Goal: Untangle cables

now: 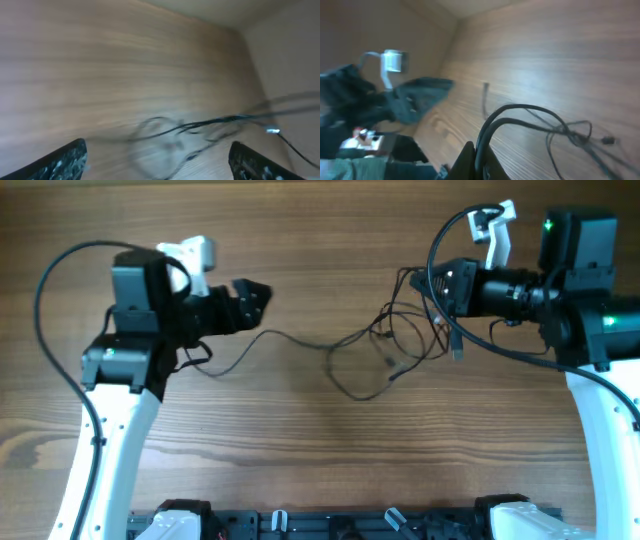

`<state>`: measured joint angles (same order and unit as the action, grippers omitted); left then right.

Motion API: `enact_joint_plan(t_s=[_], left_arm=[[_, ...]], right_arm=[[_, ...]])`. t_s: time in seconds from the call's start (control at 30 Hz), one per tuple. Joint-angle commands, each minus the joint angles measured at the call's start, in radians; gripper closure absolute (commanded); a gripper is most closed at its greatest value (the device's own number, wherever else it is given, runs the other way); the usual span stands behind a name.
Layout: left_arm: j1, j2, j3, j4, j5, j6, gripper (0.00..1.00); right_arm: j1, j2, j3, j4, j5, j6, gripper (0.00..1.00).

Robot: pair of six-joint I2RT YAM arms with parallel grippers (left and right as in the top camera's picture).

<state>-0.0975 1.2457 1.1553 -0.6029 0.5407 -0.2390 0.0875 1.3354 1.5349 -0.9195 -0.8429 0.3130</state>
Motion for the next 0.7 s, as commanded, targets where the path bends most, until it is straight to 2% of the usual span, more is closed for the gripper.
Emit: enact_joint_plan(t_s=[0.0, 0.03, 0.1, 0.17, 0.23, 0.3, 0.43, 0.53, 0.57, 0.6, 0.67], left_arm=[[-0.076, 0.040, 0.017, 0.064, 0.176, 0.071, 0.08], [-0.097, 0.056, 0.017, 0.085, 0.177, 0.071, 0.09], [-0.177, 0.121, 0.017, 0.170, 0.177, 0.066, 0.16], [-0.233, 0.159, 0.017, 0.228, 0.176, 0.063, 0.19], [-0.302, 0.217, 0.017, 0.311, 0.126, 0.008, 0.23], [-0.338, 0.270, 0.017, 0.352, 0.075, -0.054, 0.26], [-0.376, 0.352, 0.017, 0.401, 0.068, -0.066, 0.31], [-0.396, 0.398, 0.017, 0.454, 0.041, -0.119, 0.36], [-0.400, 0.407, 0.017, 0.462, -0.005, -0.138, 0.44], [-0.400, 0.412, 0.017, 0.457, -0.084, -0.166, 0.67], [-0.397, 0.409, 0.017, 0.429, -0.276, -0.214, 0.93]], right_arm=[[0.005, -0.010, 0.108, -0.003, -0.138, 0.023, 0.96], [0.005, -0.010, 0.126, -0.012, -0.149, 0.024, 0.96], [0.005, -0.025, 0.145, -0.016, -0.180, 0.032, 0.96], [0.005, -0.025, 0.145, -0.025, -0.180, 0.034, 0.96], [0.005, -0.024, 0.144, -0.038, -0.181, 0.035, 0.96], [0.005, -0.024, 0.144, -0.042, -0.197, 0.034, 0.95], [0.005, -0.025, 0.144, -0.043, -0.203, 0.030, 0.96], [0.005, -0.024, 0.144, -0.048, -0.203, 0.028, 0.96], [0.005, -0.024, 0.144, -0.050, -0.201, 0.027, 0.96], [0.005, -0.024, 0.144, -0.056, -0.188, 0.027, 0.95], [0.005, -0.024, 0.144, -0.097, -0.079, 0.034, 0.95]])
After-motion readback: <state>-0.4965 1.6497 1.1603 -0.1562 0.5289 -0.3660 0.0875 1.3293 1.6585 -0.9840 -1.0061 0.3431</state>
